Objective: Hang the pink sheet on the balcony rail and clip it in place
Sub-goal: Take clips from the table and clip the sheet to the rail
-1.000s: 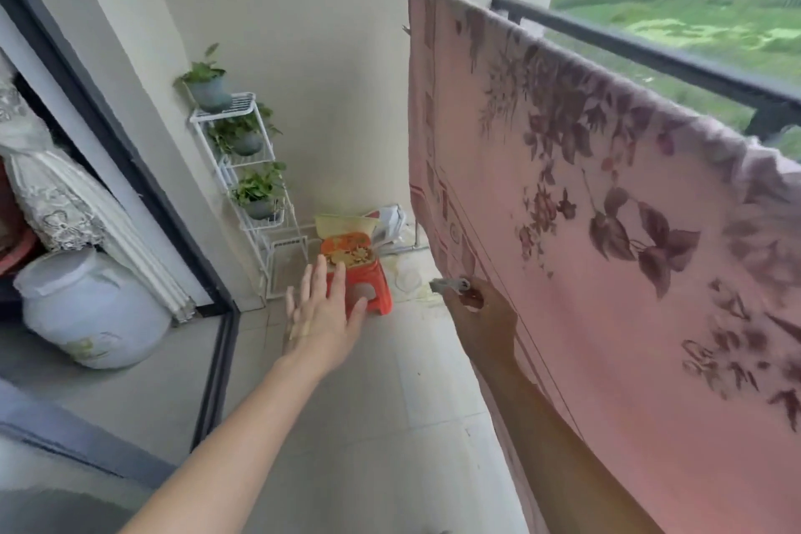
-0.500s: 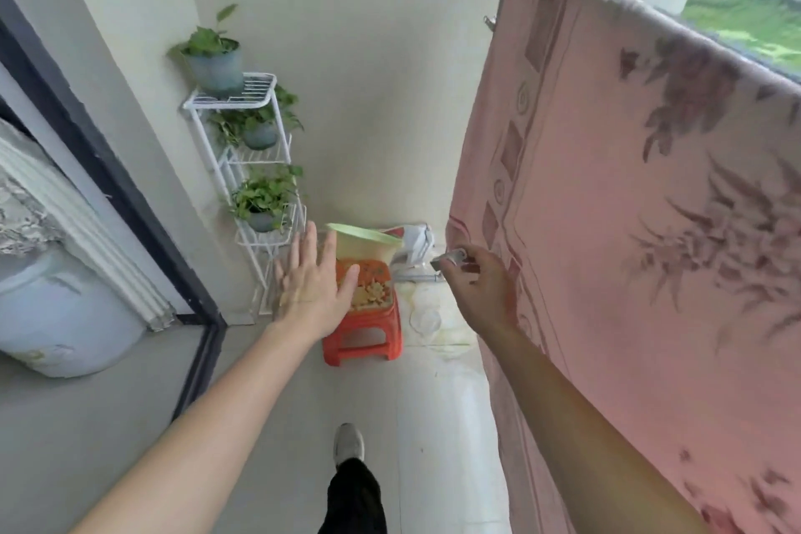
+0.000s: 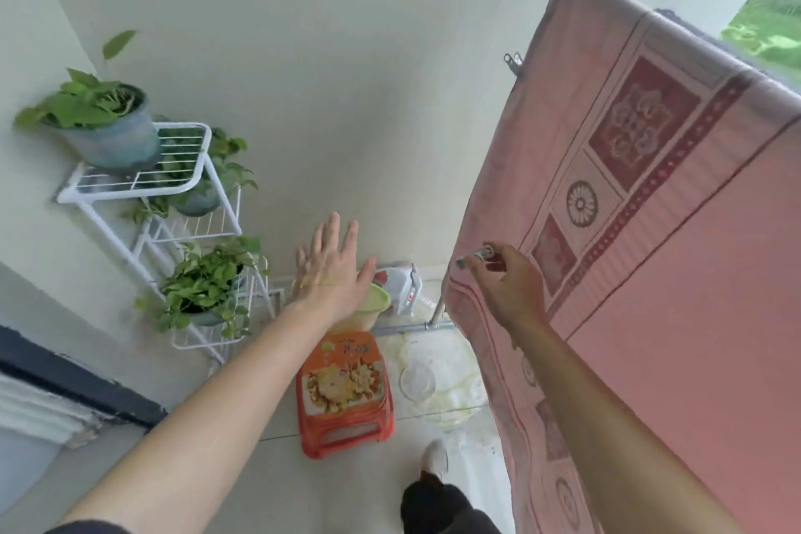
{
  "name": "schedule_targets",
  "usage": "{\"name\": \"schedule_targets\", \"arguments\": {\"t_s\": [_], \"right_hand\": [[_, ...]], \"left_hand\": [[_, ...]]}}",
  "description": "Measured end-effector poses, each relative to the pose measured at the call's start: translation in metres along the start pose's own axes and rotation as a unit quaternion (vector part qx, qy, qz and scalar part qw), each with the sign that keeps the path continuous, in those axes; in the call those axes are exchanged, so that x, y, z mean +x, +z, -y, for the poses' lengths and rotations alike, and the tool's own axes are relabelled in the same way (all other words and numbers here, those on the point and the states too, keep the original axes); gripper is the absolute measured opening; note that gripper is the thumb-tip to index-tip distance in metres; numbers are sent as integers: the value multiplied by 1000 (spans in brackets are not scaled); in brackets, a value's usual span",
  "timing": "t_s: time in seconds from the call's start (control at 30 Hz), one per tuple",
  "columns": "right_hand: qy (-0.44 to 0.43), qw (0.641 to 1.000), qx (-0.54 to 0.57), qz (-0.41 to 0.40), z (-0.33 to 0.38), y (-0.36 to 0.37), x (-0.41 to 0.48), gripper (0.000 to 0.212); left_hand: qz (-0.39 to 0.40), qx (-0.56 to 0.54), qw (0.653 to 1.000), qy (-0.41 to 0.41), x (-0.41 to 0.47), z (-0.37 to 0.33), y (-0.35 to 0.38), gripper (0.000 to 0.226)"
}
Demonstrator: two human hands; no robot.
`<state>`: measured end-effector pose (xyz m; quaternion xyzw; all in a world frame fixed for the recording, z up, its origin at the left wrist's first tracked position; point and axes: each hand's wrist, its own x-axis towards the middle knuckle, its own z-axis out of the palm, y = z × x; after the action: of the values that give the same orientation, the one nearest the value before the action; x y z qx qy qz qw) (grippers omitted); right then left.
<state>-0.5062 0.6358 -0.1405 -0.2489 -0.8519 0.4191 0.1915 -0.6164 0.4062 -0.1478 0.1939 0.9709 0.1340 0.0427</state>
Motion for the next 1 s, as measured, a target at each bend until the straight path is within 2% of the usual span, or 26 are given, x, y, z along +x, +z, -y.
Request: {"name": "schedule_targets", "arguments": {"t_s": [0.13, 0.27, 0.43, 0.57, 0.67, 0.8, 1.0], "right_hand": [[4, 1000, 7, 5, -18, 24, 82, 14], [39, 998, 54, 9, -42, 57, 173, 36], [77, 993, 81, 24, -48, 82, 279, 33], [60, 994, 93, 17, -38, 95, 351, 25], [54, 994, 96, 6, -31, 98, 385, 31], [56, 994, 95, -14, -28, 98, 410, 32], [96, 988, 114, -26, -23, 90, 424, 28]], "left_hand": [[44, -35, 998, -19, 74, -7, 27, 69], [80, -39, 996, -32, 161, -22, 47, 67], [135, -52, 989, -41, 267, -45, 58, 67], [140, -58, 988, -30, 338, -54, 77, 67], [175, -98, 980, -15, 367, -61, 102, 68], [259, -207, 943, 41, 405, -73, 144, 85], [395, -219, 878, 158, 449, -130, 182, 127]]}}
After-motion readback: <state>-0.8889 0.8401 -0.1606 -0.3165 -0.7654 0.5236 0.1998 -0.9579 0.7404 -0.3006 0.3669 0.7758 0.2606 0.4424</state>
